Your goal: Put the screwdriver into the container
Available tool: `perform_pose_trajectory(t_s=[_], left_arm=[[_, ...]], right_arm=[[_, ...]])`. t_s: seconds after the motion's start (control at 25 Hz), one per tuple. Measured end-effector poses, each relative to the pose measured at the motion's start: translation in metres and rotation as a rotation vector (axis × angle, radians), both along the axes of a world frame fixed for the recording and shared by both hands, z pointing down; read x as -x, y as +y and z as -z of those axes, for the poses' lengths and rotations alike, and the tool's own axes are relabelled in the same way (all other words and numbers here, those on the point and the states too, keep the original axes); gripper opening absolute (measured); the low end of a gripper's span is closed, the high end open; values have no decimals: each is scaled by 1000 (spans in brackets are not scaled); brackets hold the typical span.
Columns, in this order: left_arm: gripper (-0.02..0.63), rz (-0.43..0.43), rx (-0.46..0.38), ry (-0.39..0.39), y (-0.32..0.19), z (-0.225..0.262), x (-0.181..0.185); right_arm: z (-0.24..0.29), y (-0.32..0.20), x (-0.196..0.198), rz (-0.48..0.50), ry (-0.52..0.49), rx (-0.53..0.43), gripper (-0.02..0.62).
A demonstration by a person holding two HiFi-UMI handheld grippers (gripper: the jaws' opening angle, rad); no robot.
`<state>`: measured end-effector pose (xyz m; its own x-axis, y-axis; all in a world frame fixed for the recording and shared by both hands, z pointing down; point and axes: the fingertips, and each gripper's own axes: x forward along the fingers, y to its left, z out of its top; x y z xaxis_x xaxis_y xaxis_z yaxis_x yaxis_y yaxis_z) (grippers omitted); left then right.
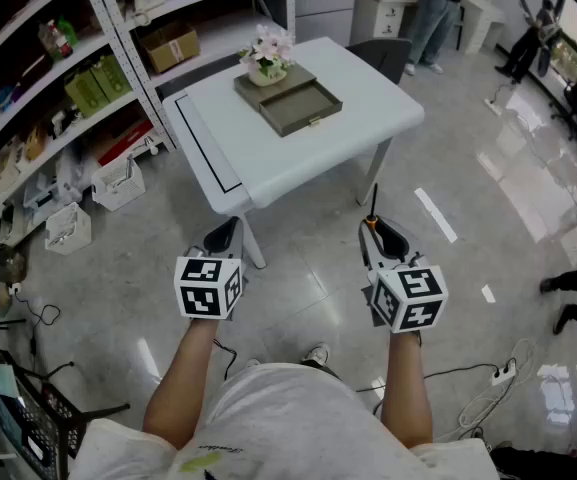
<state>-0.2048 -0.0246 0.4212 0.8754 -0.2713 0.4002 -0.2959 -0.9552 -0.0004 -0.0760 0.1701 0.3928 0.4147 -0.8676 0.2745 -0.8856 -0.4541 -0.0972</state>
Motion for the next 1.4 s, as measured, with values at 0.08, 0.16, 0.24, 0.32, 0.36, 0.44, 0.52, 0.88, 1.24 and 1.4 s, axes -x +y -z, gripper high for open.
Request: perform_pose_trajectory(t_s=[0.08,0.16,0.24,0.32,0.36,0.44,0.52,0.88,1.24,1.4], left_arm=[[5,-3,-5,-4,6,1,-7],[5,-7,-7,-6,13,2,-15],[5,-8,-10,-10,20,2,-23],[5,-5,-14,-18,25,1,-30],[5,-3,-17,-21,27,0,-33],[5,-2,-23,-24,32,0,-39],[5,-6,-30,-27,35,1,-44],[5,-7,-21,-31,24,-5,-76],[5,-34,19,-29,-12,-22,-139],[5,-30,31,-34,-44,-26,-168]], right_arm=[[-1,6,-4,5,-6,1,78],[-4,11,-10,12,-15,0,81],[-6,16,-16,23,-22,-3,81],[-9,19,-22,35,-27,-6,80],[-10,21,-25,41,-29,-10,80],[-12,24,-31,46,-33,-24,78],[-10,26,-37,48,-38,-37,78],[-14,16,-66,60,-43,-28,78],[-23,-26,-117,62,-39,26,78],[-26,-58,-147,67,-41,55,78]])
